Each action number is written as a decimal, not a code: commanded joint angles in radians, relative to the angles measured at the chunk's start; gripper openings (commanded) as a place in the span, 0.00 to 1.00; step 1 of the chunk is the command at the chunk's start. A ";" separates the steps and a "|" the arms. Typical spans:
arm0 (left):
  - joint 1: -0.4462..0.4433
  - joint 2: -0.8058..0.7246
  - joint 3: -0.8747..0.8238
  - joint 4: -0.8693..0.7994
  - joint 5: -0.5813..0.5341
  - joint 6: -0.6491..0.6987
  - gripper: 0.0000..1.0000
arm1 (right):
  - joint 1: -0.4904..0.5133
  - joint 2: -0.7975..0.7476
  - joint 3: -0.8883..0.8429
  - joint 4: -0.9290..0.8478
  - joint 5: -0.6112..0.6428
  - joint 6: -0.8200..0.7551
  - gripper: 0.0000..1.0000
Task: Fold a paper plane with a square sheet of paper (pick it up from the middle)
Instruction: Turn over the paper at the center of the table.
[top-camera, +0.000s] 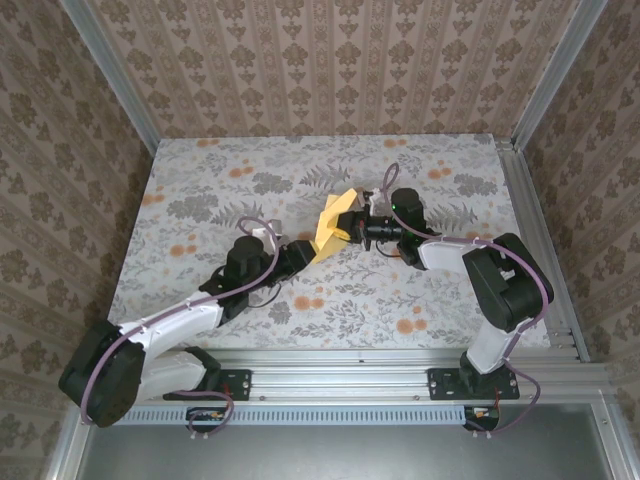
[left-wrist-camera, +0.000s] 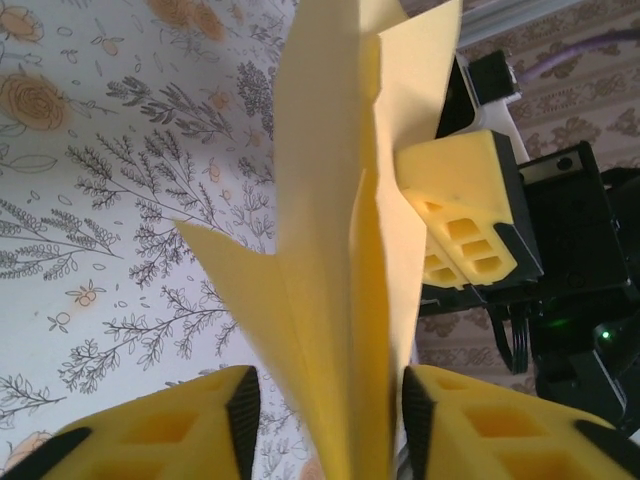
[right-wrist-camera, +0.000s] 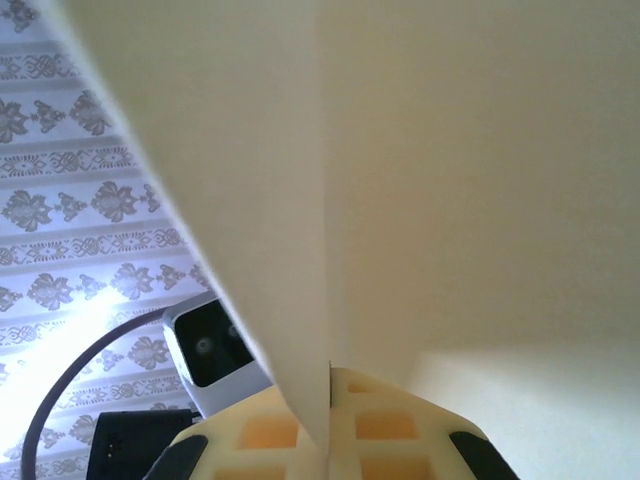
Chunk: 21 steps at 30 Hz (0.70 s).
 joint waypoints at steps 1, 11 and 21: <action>0.008 0.014 0.031 0.033 0.037 0.006 0.52 | -0.006 0.018 -0.004 0.050 -0.028 0.024 0.00; 0.012 0.092 0.085 0.098 0.100 0.006 0.49 | -0.005 0.020 -0.012 0.077 -0.031 0.044 0.00; 0.022 0.083 0.094 0.053 0.115 0.035 0.20 | -0.010 0.031 -0.013 0.055 -0.035 0.018 0.00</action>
